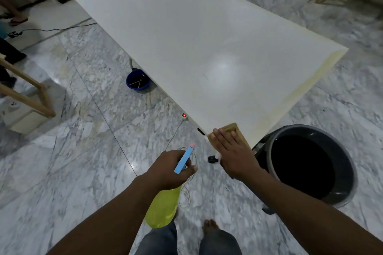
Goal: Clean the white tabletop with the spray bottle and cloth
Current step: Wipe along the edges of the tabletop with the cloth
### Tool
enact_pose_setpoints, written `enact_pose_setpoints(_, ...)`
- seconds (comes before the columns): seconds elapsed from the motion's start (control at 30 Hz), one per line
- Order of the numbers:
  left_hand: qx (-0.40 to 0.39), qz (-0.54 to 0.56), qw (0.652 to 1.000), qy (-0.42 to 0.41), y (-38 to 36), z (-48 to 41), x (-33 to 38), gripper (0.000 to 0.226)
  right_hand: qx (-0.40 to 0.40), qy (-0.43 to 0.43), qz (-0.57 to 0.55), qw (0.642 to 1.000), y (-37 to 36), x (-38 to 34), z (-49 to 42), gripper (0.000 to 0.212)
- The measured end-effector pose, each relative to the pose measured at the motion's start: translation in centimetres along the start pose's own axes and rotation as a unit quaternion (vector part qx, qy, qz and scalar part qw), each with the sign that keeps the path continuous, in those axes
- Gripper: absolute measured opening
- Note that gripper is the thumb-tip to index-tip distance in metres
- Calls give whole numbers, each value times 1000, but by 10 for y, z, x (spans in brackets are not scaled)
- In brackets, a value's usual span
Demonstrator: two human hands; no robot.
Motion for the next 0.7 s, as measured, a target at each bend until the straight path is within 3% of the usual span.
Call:
enact_pose_setpoints(0.27,3,-12,1000,-2,-1,22,7,32,33,-29,-57,997,-10,-14,62,87)
enact_pose_setpoints(0.33,8,-10,1000,0,7,26,5,33,73,-59,-173,980,5,-22,75,76)
enact_pose_setpoints(0.37,13,-8,1000,1,13,27,4,33,84,-108,-277,951,24,-26,79,65)
enact_pose_setpoints(0.4,19,-3,1000,3,19,28,2,33,93,-181,-388,899,47,-30,79,51)
enact_pose_setpoints(0.43,24,5,1000,5,28,28,-1,33,92,-270,-495,821,65,-32,74,36)
enact_pose_setpoints(0.5,29,17,999,7,42,26,-4,33,79,-399,-695,593,83,-34,57,18)
enact_pose_setpoints(0.53,31,22,999,7,51,26,-6,33,60,-409,-768,489,93,-39,44,25)
enact_pose_setpoints(0.57,33,27,999,7,62,24,-9,34,66,-402,-815,413,104,-44,26,32)
enact_pose_setpoints(0.63,37,39,999,5,86,20,-15,34,124,-390,-849,334,126,-53,-14,32)
enact_pose_setpoints(0.7,41,57,997,4,113,15,-22,34,125,-377,-867,300,146,-69,-60,50)
Point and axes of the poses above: each hand's wrist, its own z-axis away from the middle knuckle, its own y-axis out of the back of the hand, x = y × z, the point moved 4 cm from there along -z, towards the middle knuckle, and after that the axes turned 2 degrees about y, right-handed, at the moved point
